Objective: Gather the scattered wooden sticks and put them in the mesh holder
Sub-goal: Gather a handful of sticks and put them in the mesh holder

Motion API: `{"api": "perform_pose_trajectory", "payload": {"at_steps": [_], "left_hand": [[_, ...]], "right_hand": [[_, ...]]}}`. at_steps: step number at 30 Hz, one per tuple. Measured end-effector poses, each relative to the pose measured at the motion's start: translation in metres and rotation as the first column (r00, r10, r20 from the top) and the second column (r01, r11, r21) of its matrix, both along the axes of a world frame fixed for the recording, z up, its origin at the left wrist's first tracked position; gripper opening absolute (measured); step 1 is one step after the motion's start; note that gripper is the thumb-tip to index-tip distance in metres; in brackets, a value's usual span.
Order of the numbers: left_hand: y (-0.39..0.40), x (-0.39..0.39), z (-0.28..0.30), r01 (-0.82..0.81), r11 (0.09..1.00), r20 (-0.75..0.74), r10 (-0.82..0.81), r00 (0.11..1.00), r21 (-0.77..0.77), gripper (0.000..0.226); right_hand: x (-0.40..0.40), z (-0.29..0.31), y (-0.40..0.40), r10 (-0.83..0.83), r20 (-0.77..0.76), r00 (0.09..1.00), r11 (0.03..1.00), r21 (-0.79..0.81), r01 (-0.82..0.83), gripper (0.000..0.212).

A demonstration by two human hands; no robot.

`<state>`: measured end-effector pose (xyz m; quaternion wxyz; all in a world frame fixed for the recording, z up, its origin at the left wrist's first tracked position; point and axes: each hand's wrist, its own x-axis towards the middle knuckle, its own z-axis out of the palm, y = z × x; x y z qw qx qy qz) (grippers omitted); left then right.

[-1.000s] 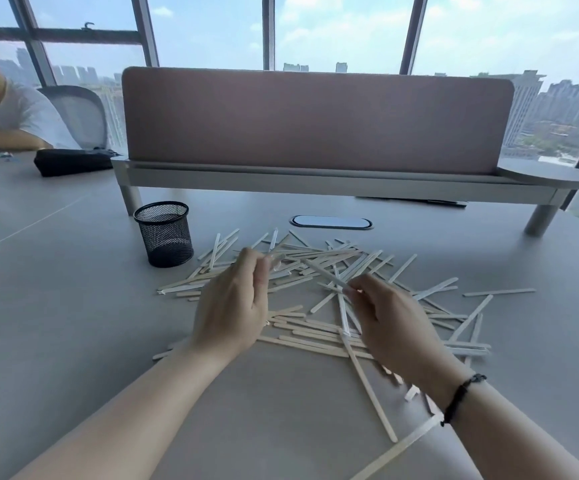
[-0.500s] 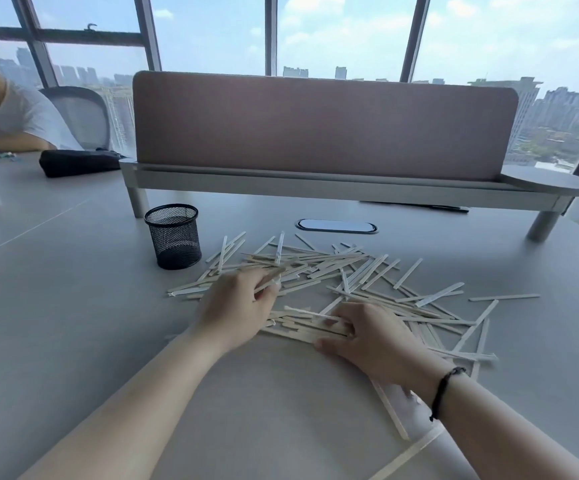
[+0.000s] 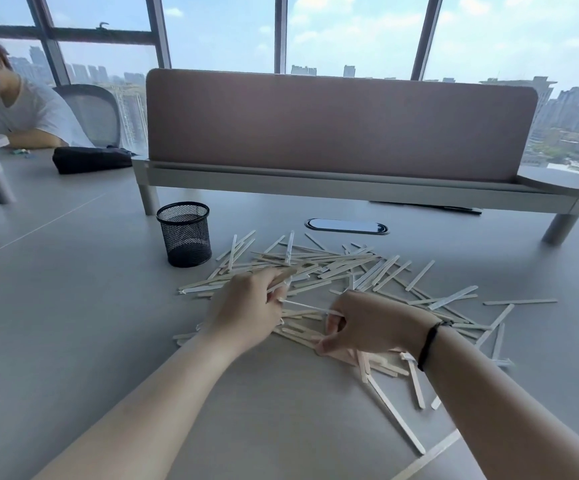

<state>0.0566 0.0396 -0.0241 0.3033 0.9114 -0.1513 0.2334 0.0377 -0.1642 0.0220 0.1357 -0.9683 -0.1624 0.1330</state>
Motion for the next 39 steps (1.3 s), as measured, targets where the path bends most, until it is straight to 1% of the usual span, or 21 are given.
{"api": "perform_pose_trajectory", "payload": {"at_steps": [2, 5, 7, 12, 14, 16, 19, 22, 24, 26, 28, 29, 31, 32, 33, 34, 35, 36, 37, 38, 39], "left_hand": [[-0.001, 0.001, 0.002, -0.006, 0.999, 0.010, 0.006, 1.000, -0.039, 0.015], [-0.003, -0.001, 0.009, -0.013, 0.990, 0.069, 0.023, 0.997, -0.142, 0.039], [-0.004, -0.005, 0.013, 0.001, 0.977, 0.090, 0.018, 0.996, -0.212, 0.048], [-0.003, -0.006, 0.015, 0.017, 0.954, 0.077, 0.006, 0.997, -0.300, 0.052], [-0.001, -0.005, 0.015, 0.004, 0.958, 0.062, 0.014, 0.998, -0.288, 0.053], [0.003, -0.003, 0.017, -0.034, 0.971, 0.028, 0.042, 0.999, -0.238, 0.052], [0.010, 0.001, 0.016, -0.099, 0.985, -0.056, 0.092, 0.994, -0.140, 0.046], [0.016, 0.002, 0.016, -0.115, 0.993, -0.188, 0.115, 0.975, 0.012, 0.036], [0.020, 0.001, 0.017, -0.070, 0.993, -0.310, 0.097, 0.946, 0.100, 0.033], [0.023, -0.001, 0.019, -0.003, 0.990, -0.395, 0.059, 0.917, 0.141, 0.040], [0.025, 0.000, 0.018, 0.030, 0.985, -0.410, 0.043, 0.911, 0.169, 0.042], [0.025, 0.000, 0.018, 0.025, 0.986, -0.396, 0.044, 0.917, 0.167, 0.040], [0.022, 0.000, 0.018, -0.002, 0.995, -0.345, 0.037, 0.938, 0.100, 0.036], [0.020, -0.001, 0.020, -0.004, 1.000, -0.308, 0.013, 0.951, 0.027, 0.040], [0.018, -0.001, 0.022, 0.000, 0.998, -0.260, -0.017, 0.965, -0.067, 0.047], [0.015, -0.001, 0.026, 0.011, 0.982, -0.210, -0.051, 0.976, -0.189, 0.054], [0.013, -0.002, 0.031, 0.025, 0.937, -0.172, -0.090, 0.981, -0.349, 0.057], [0.011, -0.003, 0.037, 0.037, 0.851, -0.144, -0.131, 0.981, -0.523, 0.057], [0.009, -0.003, 0.043, 0.039, 0.737, -0.124, -0.166, 0.978, -0.675, 0.057], [0.008, -0.003, 0.048, 0.034, 0.626, -0.111, -0.191, 0.975, -0.779, 0.058], [0.008, -0.003, 0.050, 0.027, 0.551, -0.099, -0.197, 0.975, -0.834, 0.060]], "right_hand": [[-0.002, 0.002, 0.002, 0.001, 0.016, 1.000, 1.000, -0.014, -0.001, 0.030], [-0.006, 0.004, 0.005, 0.030, 0.094, 0.995, 0.998, -0.049, -0.026, 0.022], [-0.007, 0.004, 0.007, 0.052, 0.122, 0.991, 0.998, -0.042, -0.048, 0.019], [-0.010, 0.003, 0.007, 0.055, 0.126, 0.991, 0.996, -0.071, -0.046, 0.020], [-0.009, -0.001, 0.006, 0.056, 0.130, 0.990, 0.997, -0.065, -0.048, 0.021], [-0.008, -0.004, 0.003, 0.031, 0.136, 0.990, 0.999, -0.029, -0.028, 0.021], [-0.002, -0.003, -0.006, -0.061, 0.155, 0.986, 0.995, 0.088, 0.047, 0.019], [0.004, 0.003, -0.017, -0.187, 0.193, 0.963, 0.950, 0.285, 0.128, 0.030], [0.006, 0.005, -0.021, -0.272, 0.212, 0.939, 0.880, 0.449, 0.153, 0.039], [0.010, 0.004, -0.023, -0.337, 0.249, 0.908, 0.814, 0.562, 0.148, 0.039], [0.014, -0.001, -0.023, -0.386, 0.236, 0.892, 0.721, 0.680, 0.132, 0.033], [0.015, -0.002, -0.022, -0.410, 0.189, 0.892, 0.634, 0.763, 0.130, 0.030], [0.014, 0.001, -0.019, -0.446, 0.047, 0.894, 0.412, 0.897, 0.159, 0.028], [0.012, 0.003, -0.017, -0.451, -0.001, 0.892, 0.333, 0.928, 0.169, 0.030], [0.011, 0.004, -0.015, -0.456, -0.013, 0.890, 0.298, 0.940, 0.166, 0.034], [0.010, 0.004, -0.013, -0.463, 0.003, 0.887, 0.296, 0.943, 0.151, 0.038], [0.009, 0.005, -0.010, -0.474, 0.023, 0.880, 0.300, 0.944, 0.137, 0.043], [0.007, 0.007, -0.006, -0.487, 0.027, 0.873, 0.293, 0.947, 0.134, 0.046], [0.004, 0.011, -0.002, -0.494, 0.016, 0.869, 0.274, 0.952, 0.138, 0.049], [0.002, 0.016, 0.003, -0.488, -0.013, 0.873, 0.231, 0.962, 0.143, 0.050], [-0.001, 0.022, 0.009, -0.457, -0.060, 0.888, 0.165, 0.975, 0.151, 0.051]]}}
